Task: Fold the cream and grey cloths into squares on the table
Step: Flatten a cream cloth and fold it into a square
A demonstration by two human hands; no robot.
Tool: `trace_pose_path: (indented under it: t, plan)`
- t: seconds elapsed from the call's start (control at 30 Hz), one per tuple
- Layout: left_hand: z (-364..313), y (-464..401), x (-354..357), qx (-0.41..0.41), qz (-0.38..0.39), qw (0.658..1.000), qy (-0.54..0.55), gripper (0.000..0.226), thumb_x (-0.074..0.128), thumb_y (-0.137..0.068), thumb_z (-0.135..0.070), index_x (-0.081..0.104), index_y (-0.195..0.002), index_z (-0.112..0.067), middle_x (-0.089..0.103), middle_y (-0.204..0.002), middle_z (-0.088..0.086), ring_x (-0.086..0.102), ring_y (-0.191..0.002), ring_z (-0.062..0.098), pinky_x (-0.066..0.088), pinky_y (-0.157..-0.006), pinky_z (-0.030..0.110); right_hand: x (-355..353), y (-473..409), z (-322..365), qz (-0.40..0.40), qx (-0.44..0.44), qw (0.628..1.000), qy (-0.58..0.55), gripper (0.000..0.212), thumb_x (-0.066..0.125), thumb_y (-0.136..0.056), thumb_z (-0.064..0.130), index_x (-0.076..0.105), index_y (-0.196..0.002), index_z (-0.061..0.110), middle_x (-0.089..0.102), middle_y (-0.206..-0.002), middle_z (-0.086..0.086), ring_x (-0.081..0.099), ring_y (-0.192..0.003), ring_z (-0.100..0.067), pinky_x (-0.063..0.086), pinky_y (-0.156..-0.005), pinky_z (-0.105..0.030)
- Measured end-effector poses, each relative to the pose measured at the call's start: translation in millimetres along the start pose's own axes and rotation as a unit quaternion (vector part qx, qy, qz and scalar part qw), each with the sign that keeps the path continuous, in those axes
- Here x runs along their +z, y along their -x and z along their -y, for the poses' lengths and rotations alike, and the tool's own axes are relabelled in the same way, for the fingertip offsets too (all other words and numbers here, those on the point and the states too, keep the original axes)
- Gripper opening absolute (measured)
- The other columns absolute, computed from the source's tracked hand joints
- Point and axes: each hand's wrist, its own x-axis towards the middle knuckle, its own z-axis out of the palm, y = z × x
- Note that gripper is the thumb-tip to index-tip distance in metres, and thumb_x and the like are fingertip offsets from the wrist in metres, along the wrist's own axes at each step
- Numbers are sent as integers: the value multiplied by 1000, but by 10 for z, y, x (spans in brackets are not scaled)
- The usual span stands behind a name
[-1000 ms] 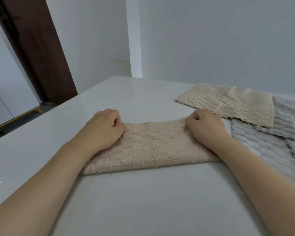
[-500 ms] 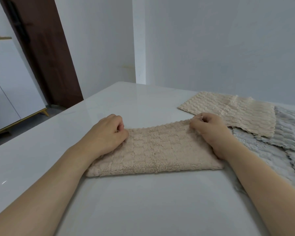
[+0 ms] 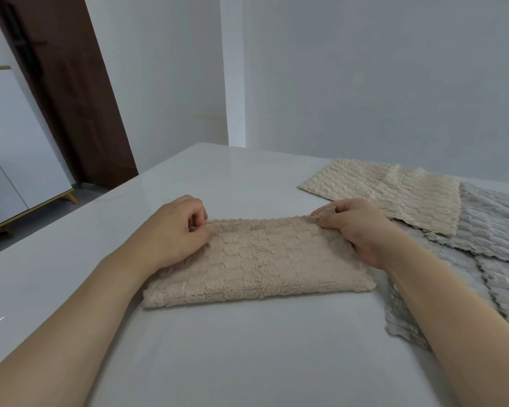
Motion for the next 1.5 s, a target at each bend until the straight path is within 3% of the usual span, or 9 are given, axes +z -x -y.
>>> trace_pose_path:
  t: [0.27,0.4,0.57,0.67,0.83,1.03,1.17,1.3,1.5]
  plan:
    - [64,-19,8,-23,-17,999,-46,12,58,-90,-19,57,-81,-25,63,-75,-9,54,-63,9,42,-59,28,-51,16,69,40,9,999,-24,12,61,-86,-7,70,-94,-4,66,-71,-13,62,-53,-15,49,-46,-20]
    - [98,-31,37,-46,-4,998,-38,12,54,-95,-19,58,-86,-26,63,-83,-10,57,-75,7,44,-65,25,-66,-17,28,9,-2,999,-45,19,65,-88,1,65,-102,-12,69,-93,-27,67,-70,-25,58,-62,-28]
    - [117,-31,68,-67,4,997,-28,9,52,-98,-23,58,-91,-25,63,-89,-10,58,-83,7,46,-71,25,-72,-41,-25,-34,-20,999,-16,24,70,-86,10,66,-99,-10,66,-80,-17,63,-61,-20,52,-55,-24]
    - [144,-36,83,-75,-2,997,-22,6,55,-97,-28,57,-91,-28,63,-89,-10,57,-85,6,46,-73,28,-62,-39,-34,-60,-51,996,47,12,72,-85,11,71,-93,3,62,-73,-9,59,-58,-13,51,-55,-25]
    - [203,-76,106,-103,-7,994,-38,15,48,-100,-32,60,-94,-26,63,-91,-11,55,-82,3,44,-72,30,-37,-42,-41,-87,-56,990,96,5,68,-88,13,73,-87,11,72,-92,-18,66,-81,-33,55,-84,-49]
    - [228,-90,108,-145,-41,986,-69,30,48,-98,-44,58,-82,-20,61,-80,-6,55,-76,11,39,-64,33,-10,-62,-57,-107,-56,986,116,15,57,-92,5,69,-87,12,59,-66,-2,51,-59,-15,46,-59,-28]
    - [237,-85,121,-159,-46,982,-92,40,47,-98,-46,57,-74,-16,59,-74,-2,53,-71,13,36,-61,33,83,-57,-100,-138,-123,942,280,22,48,-90,2,67,-93,13,63,-83,1,55,-70,-14,40,-57,-23]
    - [184,-90,129,-162,-45,979,-114,51,43,-100,-45,53,-68,-7,58,-66,5,54,-64,21,34,-55,33,136,-91,-165,-143,-148,885,418,28,46,-86,-1,65,-103,10,59,-108,-10,53,-103,-27,43,-81,-32]
    - [178,-100,108,-193,-23,970,-144,18,42,-98,-33,55,-92,-23,60,-91,-4,53,-89,22,36,-80,38,185,-26,-135,-136,-145,818,540,31,48,-87,4,61,-114,9,54,-115,-13,48,-108,-33,40,-90,-38]
